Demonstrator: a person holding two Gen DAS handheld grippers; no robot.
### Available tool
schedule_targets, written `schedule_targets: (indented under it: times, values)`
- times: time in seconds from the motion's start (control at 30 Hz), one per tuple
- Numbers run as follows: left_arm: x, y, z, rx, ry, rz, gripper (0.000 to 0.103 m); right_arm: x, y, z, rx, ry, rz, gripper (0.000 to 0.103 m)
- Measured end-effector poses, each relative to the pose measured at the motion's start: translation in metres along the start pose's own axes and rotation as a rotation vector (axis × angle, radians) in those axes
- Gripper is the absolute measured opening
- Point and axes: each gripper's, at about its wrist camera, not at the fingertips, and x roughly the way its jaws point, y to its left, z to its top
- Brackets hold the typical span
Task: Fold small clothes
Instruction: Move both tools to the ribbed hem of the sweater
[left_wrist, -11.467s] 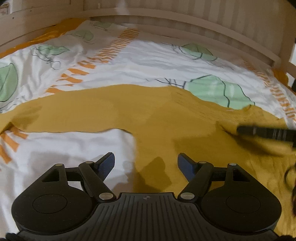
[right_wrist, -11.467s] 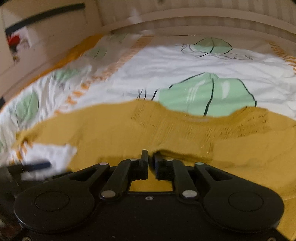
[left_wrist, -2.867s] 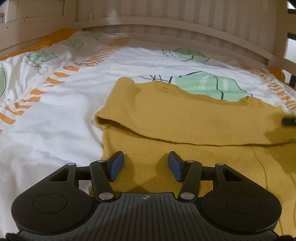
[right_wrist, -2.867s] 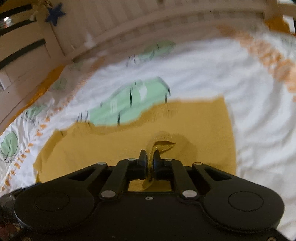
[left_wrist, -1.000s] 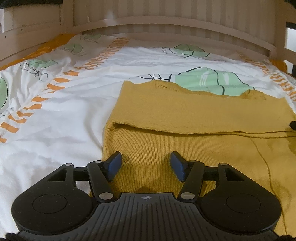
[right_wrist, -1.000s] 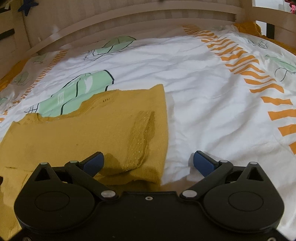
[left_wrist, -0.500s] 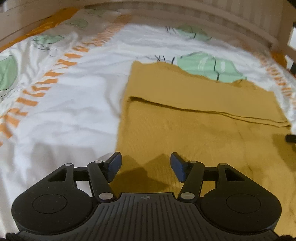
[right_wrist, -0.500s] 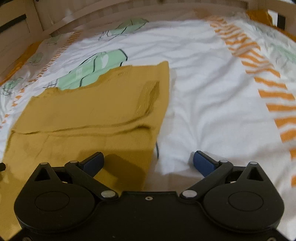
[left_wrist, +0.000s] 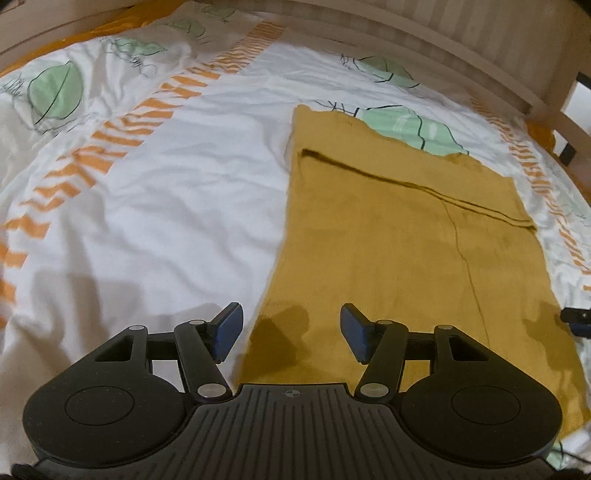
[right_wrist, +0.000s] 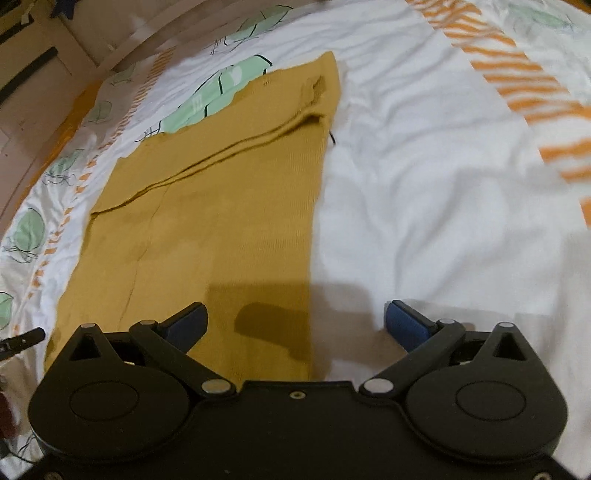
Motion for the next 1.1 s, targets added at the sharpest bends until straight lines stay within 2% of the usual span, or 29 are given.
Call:
schedule_targets:
  times: [0.2,0.37,0.73,0.93,1.1]
  values:
    - [-0.016,0.014,-0.013,-0.017,0.004,-0.021,0.057,-0.013,-0.006,-0.011,0.111,-0.005,0.020,0.102]
    - [-0.023,0.023,-0.018,-0.024,0.028,-0.036,0.057,-0.020,0.004,-0.020,0.109,0.030,0.006,0.102]
    - [-0.012,0.039,-0.030,-0.024,0.195,-0.104,0.057,-0.034,0.020,-0.044,0.077,0.213,0.009,0.102]
    - [-0.004,0.040,-0.032,-0.020,0.251,-0.131,0.057,-0.040,0.021,-0.051,0.065,0.245,0.012,0.102]
    - [0.002,0.040,-0.032,-0.015,0.270,-0.147,0.058,-0.036,0.016,-0.052,0.103,0.248,0.035,0.103]
